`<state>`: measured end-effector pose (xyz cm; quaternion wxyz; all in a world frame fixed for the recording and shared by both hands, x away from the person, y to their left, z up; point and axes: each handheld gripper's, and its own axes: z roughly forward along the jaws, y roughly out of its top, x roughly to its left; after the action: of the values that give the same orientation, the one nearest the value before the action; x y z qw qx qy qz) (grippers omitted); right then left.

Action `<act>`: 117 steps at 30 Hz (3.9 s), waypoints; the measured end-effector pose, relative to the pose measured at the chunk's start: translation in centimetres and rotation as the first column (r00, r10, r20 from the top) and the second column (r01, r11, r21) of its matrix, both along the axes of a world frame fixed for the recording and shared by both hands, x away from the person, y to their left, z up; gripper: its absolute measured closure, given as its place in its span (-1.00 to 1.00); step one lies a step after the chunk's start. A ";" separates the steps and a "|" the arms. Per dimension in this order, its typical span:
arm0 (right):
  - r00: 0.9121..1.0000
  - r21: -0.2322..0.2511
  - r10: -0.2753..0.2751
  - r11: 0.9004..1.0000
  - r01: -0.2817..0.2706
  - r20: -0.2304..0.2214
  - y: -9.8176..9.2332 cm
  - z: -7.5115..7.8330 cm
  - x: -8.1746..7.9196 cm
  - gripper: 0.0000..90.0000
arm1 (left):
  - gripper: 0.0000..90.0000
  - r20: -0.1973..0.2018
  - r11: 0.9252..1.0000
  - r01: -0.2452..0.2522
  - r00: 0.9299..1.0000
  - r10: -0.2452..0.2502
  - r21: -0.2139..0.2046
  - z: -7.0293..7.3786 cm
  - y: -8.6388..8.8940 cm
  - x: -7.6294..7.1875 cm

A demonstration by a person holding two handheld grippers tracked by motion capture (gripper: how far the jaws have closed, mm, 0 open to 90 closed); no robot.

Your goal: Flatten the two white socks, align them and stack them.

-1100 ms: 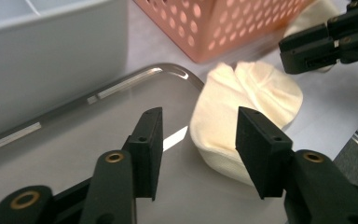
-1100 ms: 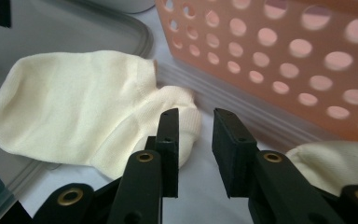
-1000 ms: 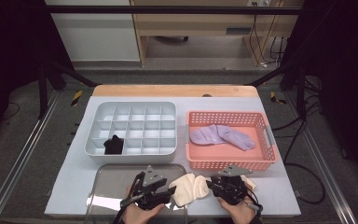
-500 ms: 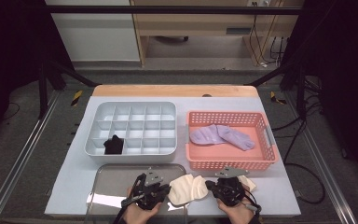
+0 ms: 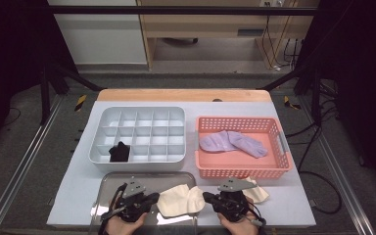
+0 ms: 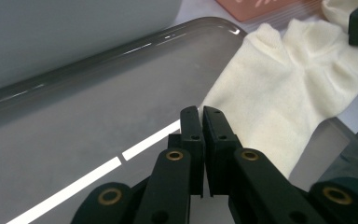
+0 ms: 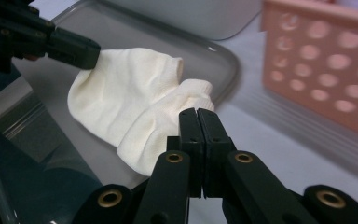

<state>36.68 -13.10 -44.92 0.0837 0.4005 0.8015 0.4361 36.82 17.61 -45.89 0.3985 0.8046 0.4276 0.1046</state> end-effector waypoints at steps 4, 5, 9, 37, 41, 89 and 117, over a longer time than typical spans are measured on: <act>0.999 -0.021 0.031 0.999 -0.032 -0.022 1.6 -0.7 0.0 1.00 | 0.92 -0.008 1.000 -0.015 1.000 0.015 0.008 -0.1 0.9 0.4; 0.999 -0.031 0.031 0.999 -0.032 -0.027 1.9 -0.9 0.0 1.00 | 0.92 -0.013 1.000 -0.018 1.000 0.018 0.008 -0.2 0.9 0.4; 0.999 -0.042 0.031 0.999 -0.033 -0.038 2.2 -1.5 0.2 1.00 | 0.91 -0.019 0.999 -0.020 1.000 0.021 0.025 -0.7 0.9 0.6; 0.956 -0.030 -0.288 0.957 0.290 0.056 -8.9 0.2 0.9 0.68 | 0.07 0.088 0.993 -0.101 0.990 0.106 -0.058 0.9 3.8 0.4; 0.961 -0.100 -0.275 0.956 0.277 0.034 -8.1 -0.8 1.2 0.62 | 0.05 0.085 0.990 -0.128 0.988 0.132 -0.058 0.7 4.5 0.7; 0.943 -0.063 -0.332 0.941 0.333 0.020 -11.0 -0.7 1.8 0.67 | -0.03 0.132 0.993 -0.069 0.988 0.082 -0.097 3.2 3.1 -0.1; 0.950 -0.115 -0.313 0.943 0.312 0.010 -11.1 -1.3 1.7 0.96 | 0.00 0.101 0.993 0.097 0.991 -0.089 -0.070 4.2 -8.8 1.5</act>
<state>38.38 -24.21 -46.24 0.1715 0.5188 0.7521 0.3685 38.31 8.78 -41.66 0.4534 0.8021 0.3731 0.1092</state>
